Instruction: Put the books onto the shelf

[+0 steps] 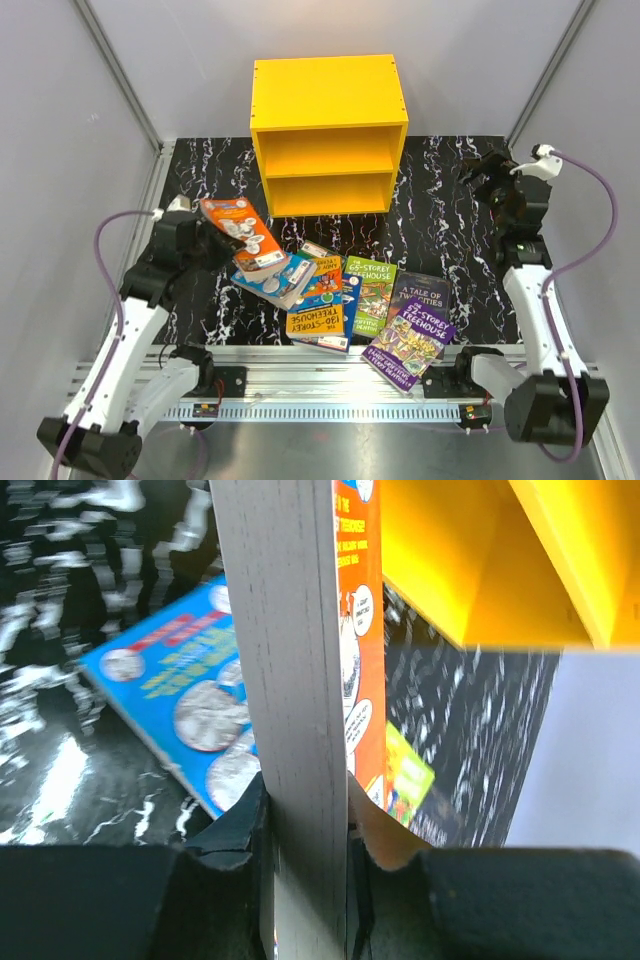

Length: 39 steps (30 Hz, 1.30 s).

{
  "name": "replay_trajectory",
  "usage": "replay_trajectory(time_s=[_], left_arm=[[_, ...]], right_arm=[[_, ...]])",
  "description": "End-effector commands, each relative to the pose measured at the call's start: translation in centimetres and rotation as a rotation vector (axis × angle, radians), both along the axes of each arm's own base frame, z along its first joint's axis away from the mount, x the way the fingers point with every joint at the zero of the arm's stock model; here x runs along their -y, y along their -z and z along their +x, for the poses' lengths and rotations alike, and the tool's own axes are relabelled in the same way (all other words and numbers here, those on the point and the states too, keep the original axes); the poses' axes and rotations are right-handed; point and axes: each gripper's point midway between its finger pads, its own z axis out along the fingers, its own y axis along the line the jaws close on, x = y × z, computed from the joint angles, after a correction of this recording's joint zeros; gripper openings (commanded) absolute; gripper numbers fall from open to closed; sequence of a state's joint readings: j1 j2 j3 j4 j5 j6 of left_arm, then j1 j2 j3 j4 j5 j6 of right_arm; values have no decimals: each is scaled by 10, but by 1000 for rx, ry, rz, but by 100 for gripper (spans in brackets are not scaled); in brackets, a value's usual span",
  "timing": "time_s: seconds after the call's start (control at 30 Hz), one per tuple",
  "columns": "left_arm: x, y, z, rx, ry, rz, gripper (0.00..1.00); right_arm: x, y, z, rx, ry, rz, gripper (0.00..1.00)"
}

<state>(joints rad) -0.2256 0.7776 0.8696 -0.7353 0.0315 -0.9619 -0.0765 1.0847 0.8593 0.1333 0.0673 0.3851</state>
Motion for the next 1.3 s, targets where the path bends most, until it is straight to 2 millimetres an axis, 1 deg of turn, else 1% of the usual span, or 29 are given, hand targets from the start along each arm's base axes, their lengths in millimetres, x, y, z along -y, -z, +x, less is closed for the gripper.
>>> replay_trajectory(time_s=[0.0,0.03,0.07,0.1,0.13,0.17,0.2,0.23,0.27,0.3,0.37,0.4,0.47,0.5,0.53,0.57,0.6,0.63,0.67,0.73,0.8,0.83,0.87,0.93,0.97,1.03,1.1,1.23,1.27], left_arm=[[48,-73,20,252,268,-28,0],[62,-79,19,268,335,-46,0],[76,-88,27,304,384,-59,0],[95,-93,22,316,451,-68,0],[105,-98,23,330,481,-74,0],[115,-110,27,363,502,-79,0],[134,-106,29,344,544,-85,0],[142,-108,34,353,553,-87,0],[151,-124,39,394,560,-100,0],[163,-116,48,370,570,-105,0],[175,-128,60,401,573,-119,0],[185,-130,72,400,573,-121,0],[194,-136,89,417,566,-119,0],[199,-137,94,418,567,-124,0],[210,-137,105,414,583,-137,0],[216,-141,110,423,593,-153,0],[222,-145,112,421,602,-187,0],[231,-150,110,426,636,-221,0],[237,-154,112,443,648,-247,0],[248,-159,100,442,703,-293,0],[252,-157,90,432,733,-302,0],[252,-155,84,424,750,-312,0],[250,-155,78,429,758,-324,0],[249,-152,69,414,766,-355,0],[249,-146,66,413,771,-364,0],[250,-148,59,404,776,-387,0],[252,-145,55,395,782,-389,0],[256,-142,55,389,780,-377,0],[256,-142,56,392,776,-380,0]], right_arm=[[-48,-15,-34,-75,-158,206,100],[-56,-32,-41,-52,-198,226,100],[-61,-41,-51,-43,-220,244,100],[-65,-48,-58,-35,-246,243,100],[-70,-62,-66,-15,-278,239,100],[-73,-66,-79,-24,-289,244,100],[-75,-70,-87,-25,-303,241,100],[-79,-78,-96,-19,-323,239,100],[-80,-76,-112,-42,-325,244,100],[-81,-77,-120,-50,-328,246,100],[-83,-80,-142,-51,-334,253,100],[-85,-81,-150,-52,-344,257,100],[-89,-81,-166,-50,-357,268,100],[-100,-82,-173,-53,-421,284,100],[-109,-75,-175,-67,-475,300,100],[-119,-79,-176,-56,-538,334,100],[-138,-75,-183,-87,-660,386,100],[-145,-57,-179,-143,-686,452,100],[-150,-52,-172,-194,-691,578,100],[-164,-34,-166,-277,-775,694,100],[-174,-32,-167,-292,-869,730,100],[-174,-23,-163,-302,-866,761,100],[-174,-28,-157,-280,-871,769,100],[-173,-26,-150,-280,-857,770,100],[-173,-19,-144,-302,-858,781,100],[-174,-14,-137,-310,-869,794,99],[-175,-6,-130,-329,-865,814,94],[-178,-10,-121,-297,-891,832,93],[-181,-7,-119,-311,-892,838,93]])
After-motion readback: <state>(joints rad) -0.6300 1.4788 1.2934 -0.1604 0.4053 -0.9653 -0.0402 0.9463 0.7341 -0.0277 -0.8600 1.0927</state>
